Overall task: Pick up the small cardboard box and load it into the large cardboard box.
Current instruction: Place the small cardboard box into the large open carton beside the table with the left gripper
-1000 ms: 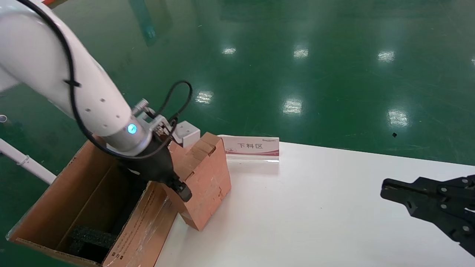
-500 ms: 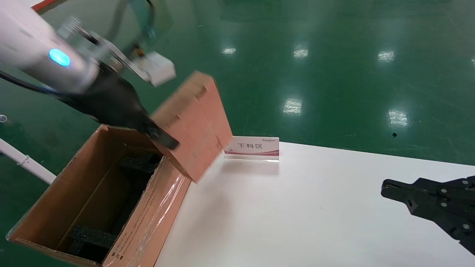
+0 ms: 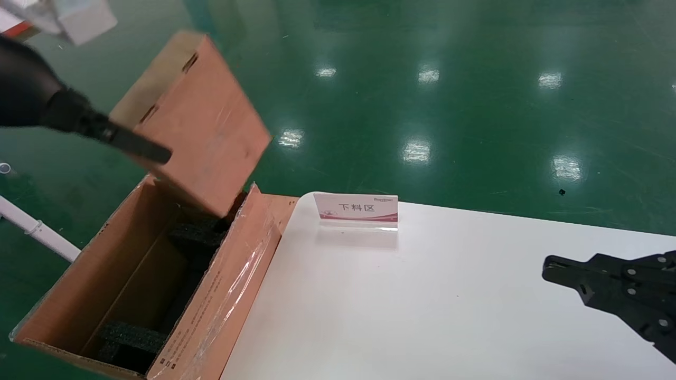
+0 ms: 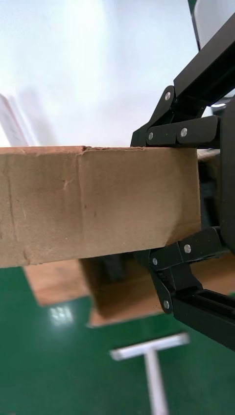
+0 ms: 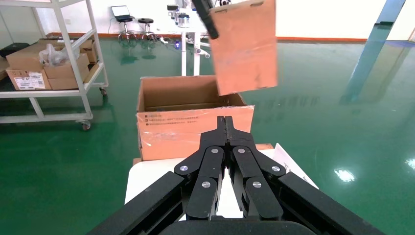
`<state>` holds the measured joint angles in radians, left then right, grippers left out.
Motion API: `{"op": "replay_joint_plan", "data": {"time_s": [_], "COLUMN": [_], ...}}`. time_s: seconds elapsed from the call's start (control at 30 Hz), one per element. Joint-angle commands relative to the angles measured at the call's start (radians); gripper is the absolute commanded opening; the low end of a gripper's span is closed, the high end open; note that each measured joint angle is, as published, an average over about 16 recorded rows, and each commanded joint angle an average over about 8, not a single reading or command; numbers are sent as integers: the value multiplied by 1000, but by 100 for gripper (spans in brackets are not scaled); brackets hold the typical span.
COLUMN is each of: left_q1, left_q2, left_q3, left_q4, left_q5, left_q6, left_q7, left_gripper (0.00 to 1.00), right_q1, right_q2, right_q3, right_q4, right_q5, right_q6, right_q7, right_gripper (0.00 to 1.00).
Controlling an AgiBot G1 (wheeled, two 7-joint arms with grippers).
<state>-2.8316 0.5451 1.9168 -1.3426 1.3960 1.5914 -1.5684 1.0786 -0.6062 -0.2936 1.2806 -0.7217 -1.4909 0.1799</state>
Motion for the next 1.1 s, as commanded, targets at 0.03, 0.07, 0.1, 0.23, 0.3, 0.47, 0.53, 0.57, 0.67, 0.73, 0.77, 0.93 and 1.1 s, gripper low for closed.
{"op": "replay_joint_plan", "data": {"time_s": [0.03, 0.07, 0.1, 0.23, 0.3, 0.47, 0.53, 0.57, 0.67, 0.73, 0.77, 0.93, 1.1], "left_q1": [-28, -35, -42, -62, -67, -69, -66, -65, -61, -60, -59, -58, -58], "left_q2": [-10, -18, -27, -64, -83, -124, -141, -147, -169, -178, -180, -183, -179], "left_q3": [47, 74, 100, 186, 216, 262, 273, 277, 294, 303, 306, 309, 303], "left_q4": [2, 4, 5, 12, 14, 17, 18, 18, 19, 20, 20, 20, 20], "left_q5": [-3, -2, 0, 18, 29, 71, 88, 94, 110, 118, 121, 126, 121], "left_q6": [7, 8, 9, 10, 10, 7, 6, 5, 5, 6, 6, 5, 5], "left_q7": [-2, -3, -3, -3, -1, 3, 4, 4, 3, 2, 2, 2, 2], "left_gripper": [0, 0, 0, 0, 0, 0, 0, 0, 0, 0, 0, 0, 0], "right_q1": [0, 0, 0, 0, 0, 0, 0, 0, 0, 0, 0, 0, 0], "right_q2": [0, 0, 0, 0, 0, 0, 0, 0, 0, 1, 1, 1, 1], "right_q3": [0, 0, 0, 0, -1, -1, -1, -1, -1, -1, -1, -1, -1], "right_q4": [0, 0, 0, 0, 0, 0, 0, 0, 0, 0, 0, 0, 0], "right_q5": [0, 0, 0, 0, 0, 1, 1, 1, 1, 1, 1, 1, 1], "right_q6": [0, 0, 0, 0, 0, 0, 0, 0, 1, 1, 1, 1, 1], "right_q7": [0, 0, 0, 0, 0, 0, 0, -1, -1, -1, -1, -1, -1], "right_gripper": [0, 0, 0, 0, 0, 0, 0, 0, 0, 0, 0, 0, 0]}}
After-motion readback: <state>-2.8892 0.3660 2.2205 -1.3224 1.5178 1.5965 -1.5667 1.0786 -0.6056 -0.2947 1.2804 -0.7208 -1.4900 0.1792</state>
